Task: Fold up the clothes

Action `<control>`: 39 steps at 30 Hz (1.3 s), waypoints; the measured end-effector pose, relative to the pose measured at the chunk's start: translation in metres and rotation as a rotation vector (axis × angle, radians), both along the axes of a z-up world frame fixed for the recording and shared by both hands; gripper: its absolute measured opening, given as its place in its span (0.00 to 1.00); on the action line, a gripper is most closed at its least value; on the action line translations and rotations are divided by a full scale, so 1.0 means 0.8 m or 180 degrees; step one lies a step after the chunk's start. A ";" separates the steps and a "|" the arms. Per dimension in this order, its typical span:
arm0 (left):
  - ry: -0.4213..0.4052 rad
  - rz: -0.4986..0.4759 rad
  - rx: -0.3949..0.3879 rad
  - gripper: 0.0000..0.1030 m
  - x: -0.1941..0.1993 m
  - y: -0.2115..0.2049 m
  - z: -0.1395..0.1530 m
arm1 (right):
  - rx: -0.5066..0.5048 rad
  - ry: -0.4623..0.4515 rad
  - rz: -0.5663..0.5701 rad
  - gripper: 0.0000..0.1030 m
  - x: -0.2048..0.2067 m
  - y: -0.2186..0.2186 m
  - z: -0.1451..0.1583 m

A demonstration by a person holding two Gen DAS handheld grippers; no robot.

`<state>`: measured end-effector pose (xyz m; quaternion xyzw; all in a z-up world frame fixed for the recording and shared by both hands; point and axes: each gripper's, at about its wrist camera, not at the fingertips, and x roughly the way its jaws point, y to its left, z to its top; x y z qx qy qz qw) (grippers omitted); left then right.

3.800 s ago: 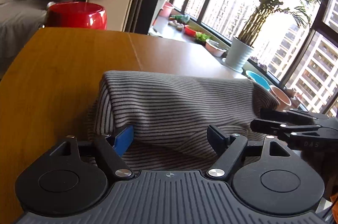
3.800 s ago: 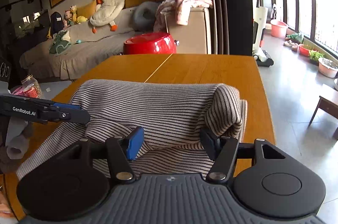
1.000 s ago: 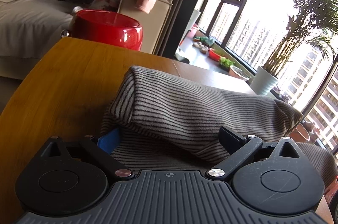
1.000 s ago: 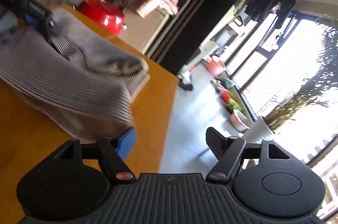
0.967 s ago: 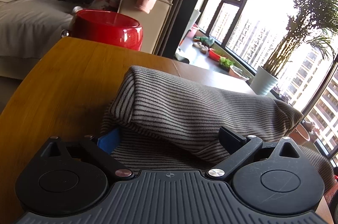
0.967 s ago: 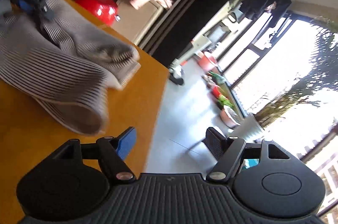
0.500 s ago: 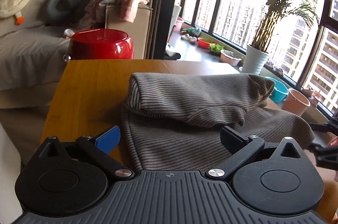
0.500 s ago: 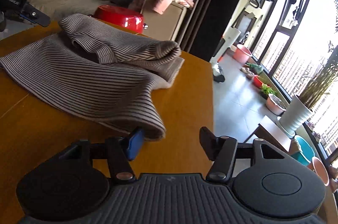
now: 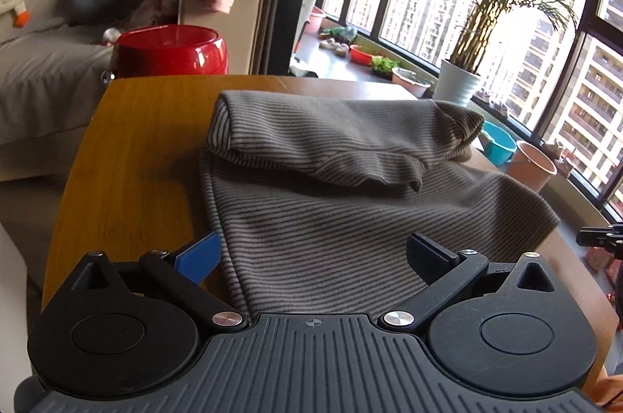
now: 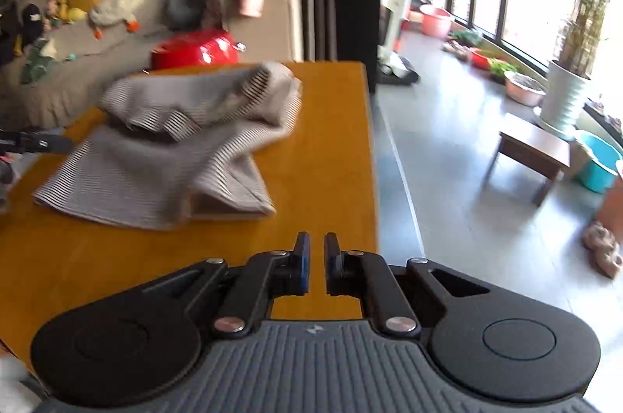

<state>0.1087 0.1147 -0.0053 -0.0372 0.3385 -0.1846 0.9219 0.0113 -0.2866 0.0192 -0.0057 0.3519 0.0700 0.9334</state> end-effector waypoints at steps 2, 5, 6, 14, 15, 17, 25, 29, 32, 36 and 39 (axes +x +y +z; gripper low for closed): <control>-0.0020 -0.0094 -0.0008 1.00 -0.005 -0.007 0.003 | 0.0038 0.0002 -0.0164 0.07 -0.005 -0.017 -0.006; -0.0002 -0.0255 -0.0047 1.00 -0.011 -0.025 0.005 | 0.0097 -0.0261 0.0041 0.08 0.003 0.002 0.013; 0.0024 -0.0283 -0.0048 1.00 -0.012 -0.030 0.002 | 0.0069 -0.0317 0.0219 0.17 0.010 0.017 0.017; 0.0175 -0.0262 0.0127 1.00 -0.052 -0.028 -0.020 | -0.1063 -0.0463 0.1063 0.52 0.030 0.102 -0.024; 0.0156 -0.0288 0.0141 1.00 -0.053 -0.031 -0.019 | -0.1046 -0.0470 0.1018 0.49 0.036 0.103 -0.031; 0.0124 -0.0344 0.0163 1.00 -0.055 -0.037 -0.018 | -0.0943 -0.0492 0.0854 0.19 0.057 0.109 -0.039; 0.0080 -0.0241 0.0369 1.00 -0.058 -0.032 -0.024 | 0.1428 -0.0544 0.0570 0.03 0.083 0.044 0.090; 0.0053 -0.0028 0.0515 1.00 -0.057 -0.017 -0.024 | 0.1146 -0.0351 0.0333 0.04 0.064 0.007 0.071; 0.0035 0.0095 0.0698 1.00 -0.057 -0.008 -0.024 | 0.0465 -0.0061 -0.0061 0.05 0.046 -0.013 0.015; 0.0081 0.0145 0.0747 1.00 -0.059 0.004 -0.024 | 0.0360 0.0044 -0.0031 0.21 0.018 -0.020 -0.025; 0.0126 0.0076 0.0665 1.00 -0.065 0.011 -0.023 | 0.0006 -0.0221 0.0416 0.51 0.005 0.022 -0.026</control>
